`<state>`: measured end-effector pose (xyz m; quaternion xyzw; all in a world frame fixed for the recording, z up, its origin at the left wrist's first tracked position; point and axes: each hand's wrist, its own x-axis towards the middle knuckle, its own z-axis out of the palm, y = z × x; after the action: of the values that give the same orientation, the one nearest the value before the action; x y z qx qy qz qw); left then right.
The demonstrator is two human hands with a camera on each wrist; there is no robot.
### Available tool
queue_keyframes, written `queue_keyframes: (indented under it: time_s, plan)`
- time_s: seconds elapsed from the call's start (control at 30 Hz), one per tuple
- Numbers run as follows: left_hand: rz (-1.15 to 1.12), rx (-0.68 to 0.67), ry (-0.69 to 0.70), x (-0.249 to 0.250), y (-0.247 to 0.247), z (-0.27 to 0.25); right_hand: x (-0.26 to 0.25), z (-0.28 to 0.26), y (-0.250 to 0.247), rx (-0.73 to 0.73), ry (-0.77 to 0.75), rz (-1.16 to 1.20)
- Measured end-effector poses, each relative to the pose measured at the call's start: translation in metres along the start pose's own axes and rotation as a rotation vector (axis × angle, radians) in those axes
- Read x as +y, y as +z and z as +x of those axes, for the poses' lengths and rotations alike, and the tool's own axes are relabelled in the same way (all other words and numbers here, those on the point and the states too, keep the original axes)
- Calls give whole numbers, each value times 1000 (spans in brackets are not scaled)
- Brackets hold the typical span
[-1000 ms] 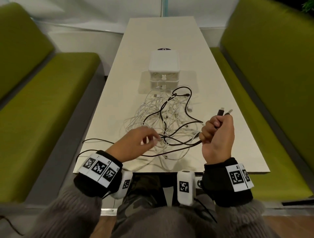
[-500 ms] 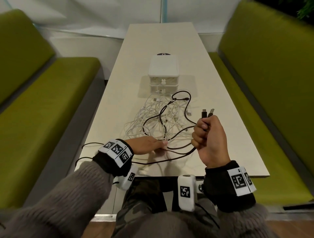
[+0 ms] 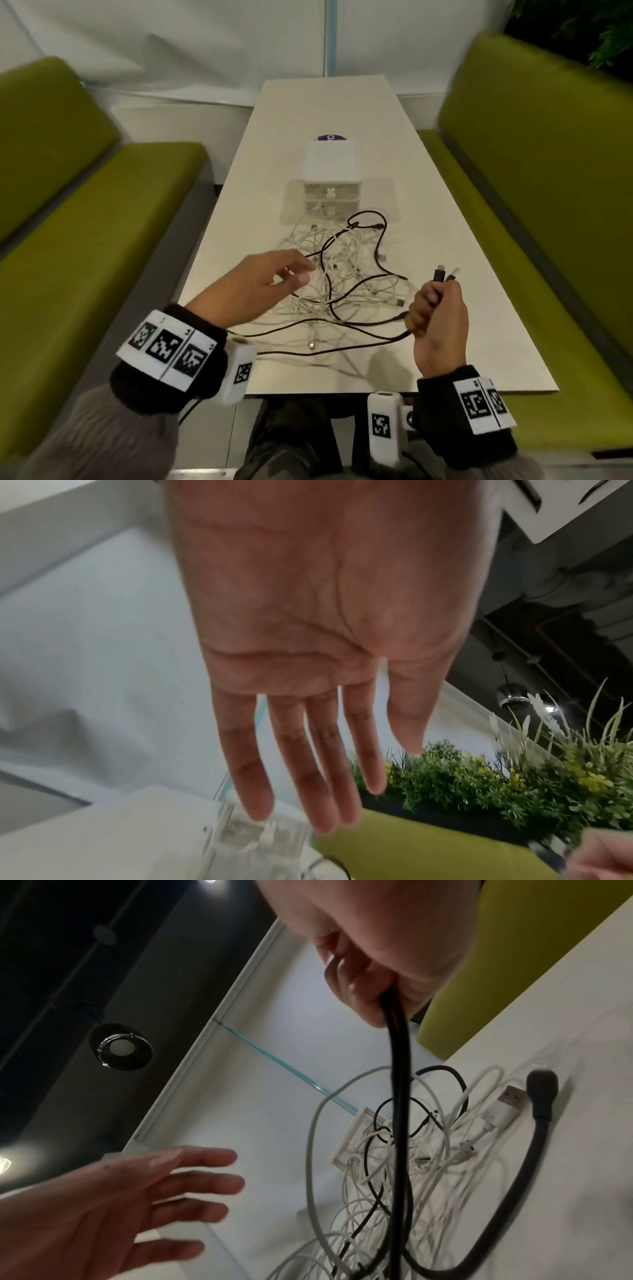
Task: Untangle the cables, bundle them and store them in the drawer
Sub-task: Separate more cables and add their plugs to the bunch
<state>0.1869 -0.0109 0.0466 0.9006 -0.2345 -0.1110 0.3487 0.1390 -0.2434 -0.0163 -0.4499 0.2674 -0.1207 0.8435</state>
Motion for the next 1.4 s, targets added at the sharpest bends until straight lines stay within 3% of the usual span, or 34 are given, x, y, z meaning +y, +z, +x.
queue_keyframes:
  time_s: [0.2, 0.27, 0.4, 0.57, 0.97, 1.07, 1.13, 1.23, 1.4]
  plan:
    - [211, 40, 165, 39, -45, 43, -1, -1, 0, 48, -19, 5]
    - [321, -108, 173, 43, -36, 67, -1, -2, 0, 42, -20, 4]
    - [520, -548, 89, 24, 13, 97, -3, -2, 0, 27, -25, 1]
    - [669, -768, 57, -2, 65, 100, -4, 1, -2, 28, -23, 2]
    - [733, -865, 58, -15, 70, 93, -1, 5, -3, 27, 1, -24]
    - [709, -826, 87, -16, 70, 92, 0, 2, 1, -87, -3, -34]
    - [648, -733, 101, -15, 62, 93, 0, -2, 6, -226, -13, -84]
    - [514, -466, 116, -5, 38, 95, 4, -8, 15, -367, -11, -191]
    - [132, 72, 95, 9, 3, 95, 13, -4, 16, -238, 74, -370]
